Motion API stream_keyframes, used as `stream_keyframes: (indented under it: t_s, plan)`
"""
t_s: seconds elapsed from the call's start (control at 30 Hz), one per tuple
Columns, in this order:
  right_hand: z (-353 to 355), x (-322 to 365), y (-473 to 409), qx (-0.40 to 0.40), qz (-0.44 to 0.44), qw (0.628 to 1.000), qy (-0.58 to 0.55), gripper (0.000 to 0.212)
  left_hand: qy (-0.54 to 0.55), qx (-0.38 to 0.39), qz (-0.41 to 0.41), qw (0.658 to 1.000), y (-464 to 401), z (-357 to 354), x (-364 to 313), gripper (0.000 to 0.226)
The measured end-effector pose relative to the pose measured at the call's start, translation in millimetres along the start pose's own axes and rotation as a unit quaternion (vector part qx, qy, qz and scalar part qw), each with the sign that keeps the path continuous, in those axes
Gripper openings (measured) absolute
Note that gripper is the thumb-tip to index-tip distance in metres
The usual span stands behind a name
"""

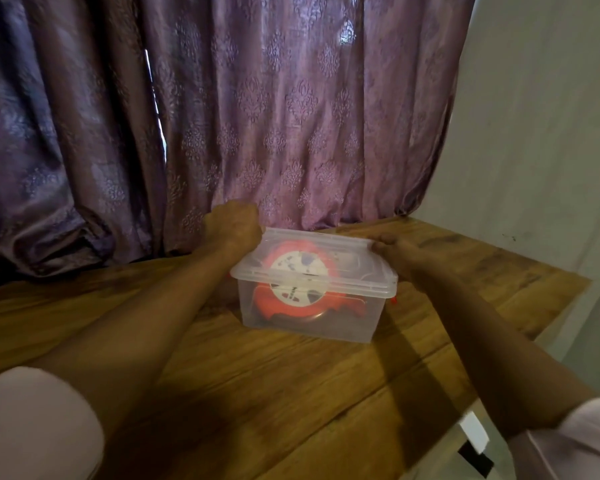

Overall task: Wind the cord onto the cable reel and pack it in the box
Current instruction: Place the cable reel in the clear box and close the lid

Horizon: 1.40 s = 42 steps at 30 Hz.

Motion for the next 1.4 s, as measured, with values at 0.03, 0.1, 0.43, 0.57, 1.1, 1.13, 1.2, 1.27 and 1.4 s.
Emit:
stream_keyframes:
  t_s: [0.03,0.1,0.43,0.57,1.1,1.13,1.2,1.27,1.4]
  plan:
    - [-3.3,-0.5,-4.4,0.006,-0.014,1.000,0.008,0.032,0.047,0.014,0.035,0.998,-2.8,-8.8,7.7,0.035]
    - [-11.0,-4.3,-8.7,0.015,-0.067,0.998,0.010,0.038,0.224,0.072,0.153,0.960,-2.2,-28.8,25.7,0.046]
    - [-25.0,-10.3,-23.2,0.023,-0.176,0.983,-0.041,0.049,0.406,0.250,0.326,0.817,9.4,-48.6,56.0,0.044]
    - [-29.9,-10.6,-25.7,0.011,-0.180,0.980,-0.077,0.045,0.364,0.196,0.289,0.863,-3.0,-44.7,53.6,0.042]
    - [-36.4,2.3,-36.5,-0.027,-0.074,0.996,-0.052,0.049,0.387,0.206,0.273,0.856,-12.2,-53.2,44.3,0.053]
    - [-36.1,2.9,-36.0,-0.028,-0.069,0.996,-0.047,0.048,0.371,0.198,0.263,0.868,-12.2,-49.6,41.4,0.051]
    - [-35.6,3.7,-36.5,-0.032,-0.068,0.996,-0.045,0.048,0.295,0.186,0.212,0.913,-12.0,-38.3,33.9,0.043]
    - [-35.2,5.5,-35.0,-0.032,-0.069,0.996,-0.041,0.048,0.224,0.170,0.165,0.945,-12.0,-30.8,25.7,0.038]
    - [-34.5,5.7,-33.9,-0.043,-0.068,0.996,-0.034,0.046,0.139,0.175,0.114,0.968,-11.2,-27.0,20.2,0.038]
Point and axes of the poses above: each hand's wrist, its own y-axis away from the middle knuckle, its own z-axis out of the back of the hand, x = y × z, the point moved 4 cm from there along -y, towards the middle knuckle, and after that the axes turned 9 degrees about -x, right-handed, at the moved point
